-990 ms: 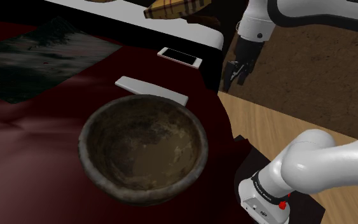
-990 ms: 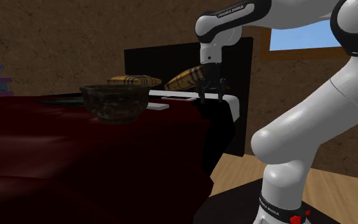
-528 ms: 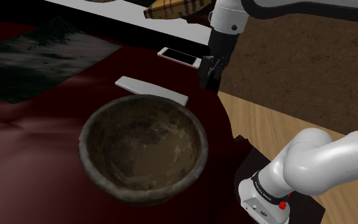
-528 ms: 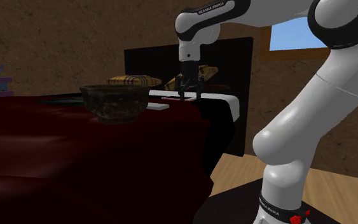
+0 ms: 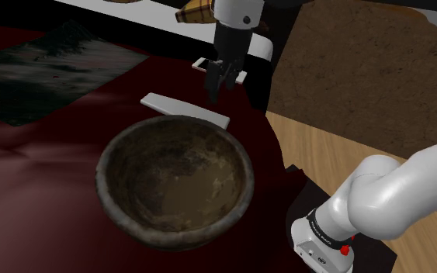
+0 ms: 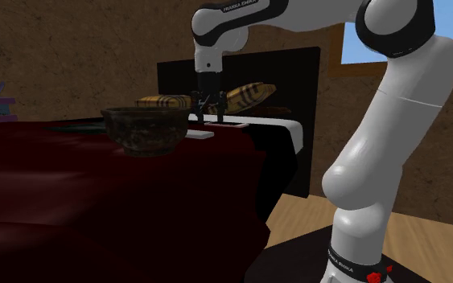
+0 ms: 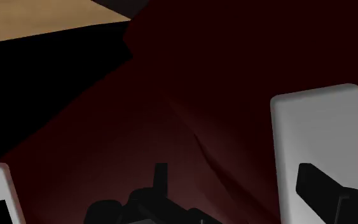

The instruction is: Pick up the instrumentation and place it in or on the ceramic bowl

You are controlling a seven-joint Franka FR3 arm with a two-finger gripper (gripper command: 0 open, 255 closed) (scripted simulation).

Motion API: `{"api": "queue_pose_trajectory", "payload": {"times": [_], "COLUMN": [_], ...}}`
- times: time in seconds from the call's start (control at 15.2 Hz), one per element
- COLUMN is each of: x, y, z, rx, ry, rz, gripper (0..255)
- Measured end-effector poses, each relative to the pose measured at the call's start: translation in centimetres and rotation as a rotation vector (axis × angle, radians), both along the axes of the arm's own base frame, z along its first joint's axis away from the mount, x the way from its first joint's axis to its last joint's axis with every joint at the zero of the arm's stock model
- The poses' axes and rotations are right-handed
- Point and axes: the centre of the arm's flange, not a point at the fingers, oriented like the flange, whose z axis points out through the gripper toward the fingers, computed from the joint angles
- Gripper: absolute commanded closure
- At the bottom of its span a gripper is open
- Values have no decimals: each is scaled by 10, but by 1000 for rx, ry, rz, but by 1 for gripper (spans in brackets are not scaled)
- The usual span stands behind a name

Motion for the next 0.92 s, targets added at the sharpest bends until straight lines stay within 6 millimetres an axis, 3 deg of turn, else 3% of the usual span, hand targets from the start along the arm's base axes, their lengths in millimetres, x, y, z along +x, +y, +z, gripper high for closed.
{"api": "queue_pose_trajectory", "payload": {"times": [0.46, 0.92], "x": [7, 8], "y": [89, 98], "z": [10, -19], "rx": [4, 6], "ry": [-30, -33], "rz": [167, 186], "gripper": [0, 0]}}
